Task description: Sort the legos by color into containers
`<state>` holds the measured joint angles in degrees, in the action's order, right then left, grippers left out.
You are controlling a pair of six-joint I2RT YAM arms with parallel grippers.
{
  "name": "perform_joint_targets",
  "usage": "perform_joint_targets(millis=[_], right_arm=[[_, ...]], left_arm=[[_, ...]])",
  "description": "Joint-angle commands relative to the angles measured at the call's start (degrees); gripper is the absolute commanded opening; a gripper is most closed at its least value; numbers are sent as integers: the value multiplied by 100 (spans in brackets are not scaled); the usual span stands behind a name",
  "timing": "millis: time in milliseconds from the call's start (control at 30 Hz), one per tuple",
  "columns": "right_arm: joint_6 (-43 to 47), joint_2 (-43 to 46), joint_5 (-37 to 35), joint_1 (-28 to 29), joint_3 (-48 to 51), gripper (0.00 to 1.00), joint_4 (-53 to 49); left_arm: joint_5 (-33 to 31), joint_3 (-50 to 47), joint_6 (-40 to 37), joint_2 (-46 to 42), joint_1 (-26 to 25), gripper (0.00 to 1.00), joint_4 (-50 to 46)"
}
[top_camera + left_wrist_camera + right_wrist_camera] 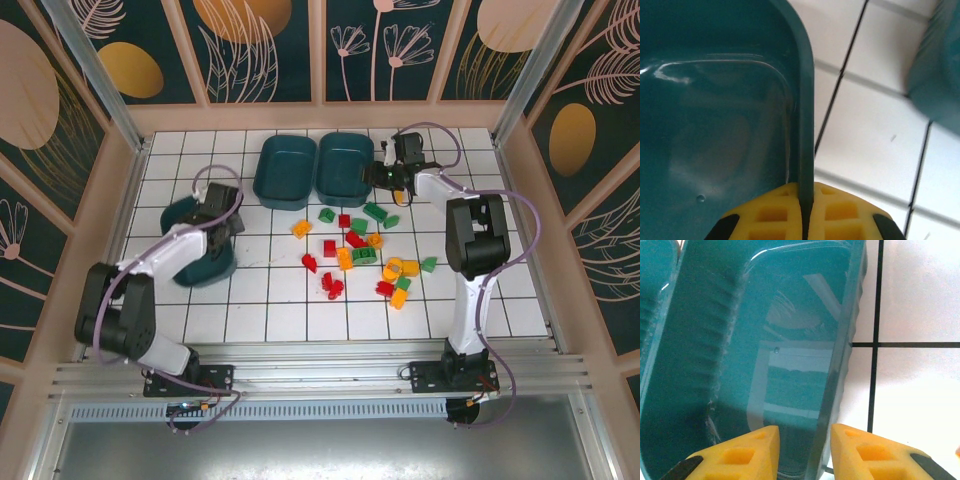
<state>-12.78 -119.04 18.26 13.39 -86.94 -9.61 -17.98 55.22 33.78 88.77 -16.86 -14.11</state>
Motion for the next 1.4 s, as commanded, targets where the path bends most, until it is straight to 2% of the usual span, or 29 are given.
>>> perform_joint_targets(millis=[0, 67, 200, 267, 400, 533, 700, 800, 967, 1167, 1200, 1300, 1367], right_arm=[[29, 425, -165, 17, 152, 33, 59], [47, 423, -135, 4, 156, 35, 85], [82, 247, -237, 11, -27, 48, -34], [71, 203, -433, 20, -70, 50, -37], [63, 147, -447, 18, -87, 50, 44], [52, 35, -359, 15, -117, 52, 79], [50, -80, -450, 21, -166, 52, 73], [56, -141, -525, 19, -238, 51, 40], [62, -290, -492, 19, -419, 48, -32], [94, -309, -535, 11, -534, 48, -113], [86, -297, -527, 14, -530, 49, -112], [60, -247, -508, 1, -491, 50, -61], [63, -264, -508, -3, -529, 50, -76]], left_arm=[[-463, 930, -766, 663, 8, 0, 279], [-457, 1567, -1083, 1262, 20, 0, 238], [-342, 2922, -1637, 2339, 29, 0, 140], [-165, 3532, -1782, 2770, 59, 0, 57], [-273, 4738, -2189, 3582, 56, 0, -293], [-265, 5421, -2613, 4086, 115, 0, -464], [375, 5837, -2654, 4452, 226, 0, -665], [773, 5960, -2429, 4556, 224, 0, -808], [1582, 5799, -1931, 4511, 225, 0, -918], [2016, 5570, -1423, 4253, 221, 0, -864], [2010, 5521, -1322, 4196, 213, 6, -849], [2173, 5400, -1026, 4091, 218, 9, -854], [2131, 5296, -879, 4040, 221, 19, -804]])
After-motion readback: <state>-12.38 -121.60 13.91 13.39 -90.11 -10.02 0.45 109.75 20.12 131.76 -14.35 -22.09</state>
